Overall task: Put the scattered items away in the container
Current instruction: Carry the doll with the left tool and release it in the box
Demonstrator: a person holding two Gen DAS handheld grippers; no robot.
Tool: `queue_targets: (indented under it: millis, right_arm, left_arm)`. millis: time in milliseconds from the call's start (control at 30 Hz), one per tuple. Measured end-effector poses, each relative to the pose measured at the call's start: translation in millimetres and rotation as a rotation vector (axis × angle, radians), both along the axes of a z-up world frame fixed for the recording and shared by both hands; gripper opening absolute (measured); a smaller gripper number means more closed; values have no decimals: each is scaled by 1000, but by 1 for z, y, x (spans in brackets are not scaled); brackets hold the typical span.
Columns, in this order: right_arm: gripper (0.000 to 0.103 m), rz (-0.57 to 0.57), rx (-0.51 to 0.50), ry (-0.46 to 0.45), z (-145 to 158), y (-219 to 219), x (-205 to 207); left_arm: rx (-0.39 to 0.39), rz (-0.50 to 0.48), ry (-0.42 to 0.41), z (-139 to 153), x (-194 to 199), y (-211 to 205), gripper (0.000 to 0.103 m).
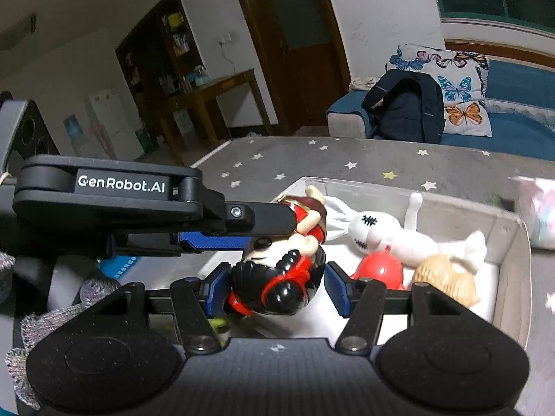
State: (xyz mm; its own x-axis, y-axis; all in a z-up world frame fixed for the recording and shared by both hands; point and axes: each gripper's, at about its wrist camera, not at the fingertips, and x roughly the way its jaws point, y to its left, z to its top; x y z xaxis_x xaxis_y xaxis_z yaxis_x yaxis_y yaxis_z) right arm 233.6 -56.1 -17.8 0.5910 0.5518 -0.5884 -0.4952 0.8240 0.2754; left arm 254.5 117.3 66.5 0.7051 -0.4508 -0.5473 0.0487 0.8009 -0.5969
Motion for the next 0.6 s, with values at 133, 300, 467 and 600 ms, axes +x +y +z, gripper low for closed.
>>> queue_targets:
  millis: [133, 300, 467, 600]
  right_arm:
    - [59, 17, -53, 19, -10, 8, 20]
    - [59, 24, -89, 49, -23, 13, 36]
    - [59, 33, -116, 72, -32, 16, 48]
    - [59, 46, -156, 84, -38, 22, 55]
  left_arm:
    - [5, 3, 24, -11, 20, 0, 37]
    - [6, 5, 61, -29, 35, 1, 37]
    - [19, 9, 76, -37, 44, 1, 37]
    - [26, 13, 87, -42, 48, 2, 37]
